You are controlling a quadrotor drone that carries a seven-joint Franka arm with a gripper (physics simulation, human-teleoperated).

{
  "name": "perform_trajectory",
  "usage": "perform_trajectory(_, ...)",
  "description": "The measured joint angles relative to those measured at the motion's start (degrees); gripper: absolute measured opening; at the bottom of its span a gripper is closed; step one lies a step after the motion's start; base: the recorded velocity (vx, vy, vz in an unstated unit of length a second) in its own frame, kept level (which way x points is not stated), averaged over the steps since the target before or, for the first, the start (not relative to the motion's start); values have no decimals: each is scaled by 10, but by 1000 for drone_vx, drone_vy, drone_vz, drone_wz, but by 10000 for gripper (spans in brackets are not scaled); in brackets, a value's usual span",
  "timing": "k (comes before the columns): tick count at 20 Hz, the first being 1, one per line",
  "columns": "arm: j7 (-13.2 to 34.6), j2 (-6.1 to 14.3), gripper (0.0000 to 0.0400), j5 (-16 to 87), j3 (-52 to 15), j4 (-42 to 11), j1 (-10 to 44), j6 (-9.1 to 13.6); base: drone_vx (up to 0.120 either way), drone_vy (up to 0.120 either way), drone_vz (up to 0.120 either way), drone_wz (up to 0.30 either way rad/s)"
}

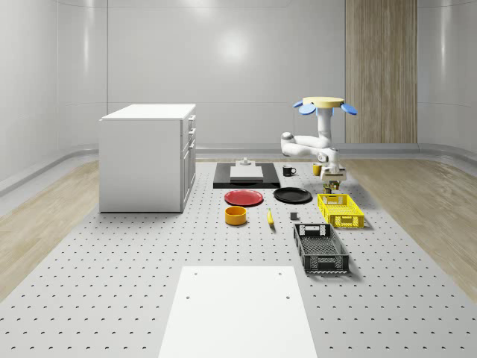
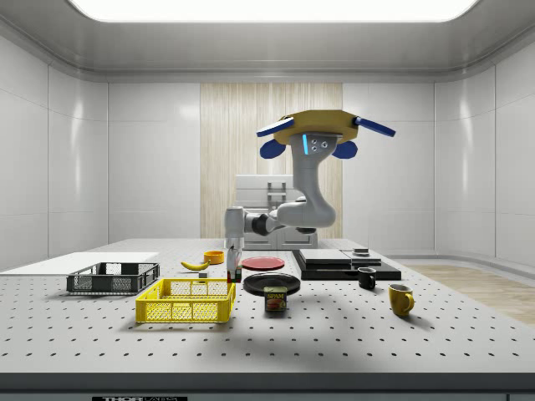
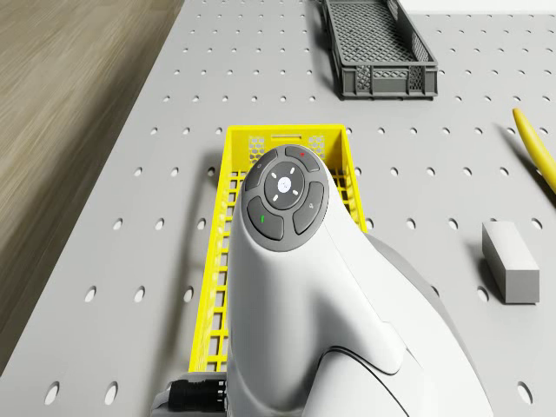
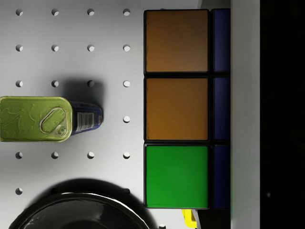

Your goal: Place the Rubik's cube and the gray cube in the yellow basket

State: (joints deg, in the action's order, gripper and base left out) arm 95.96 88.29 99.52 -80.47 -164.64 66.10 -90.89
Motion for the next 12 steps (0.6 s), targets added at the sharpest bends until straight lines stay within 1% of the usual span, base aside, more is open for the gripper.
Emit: perform_trajectory(12,1,6,325,-3,-1,0,1,-6,120,0,0,0)
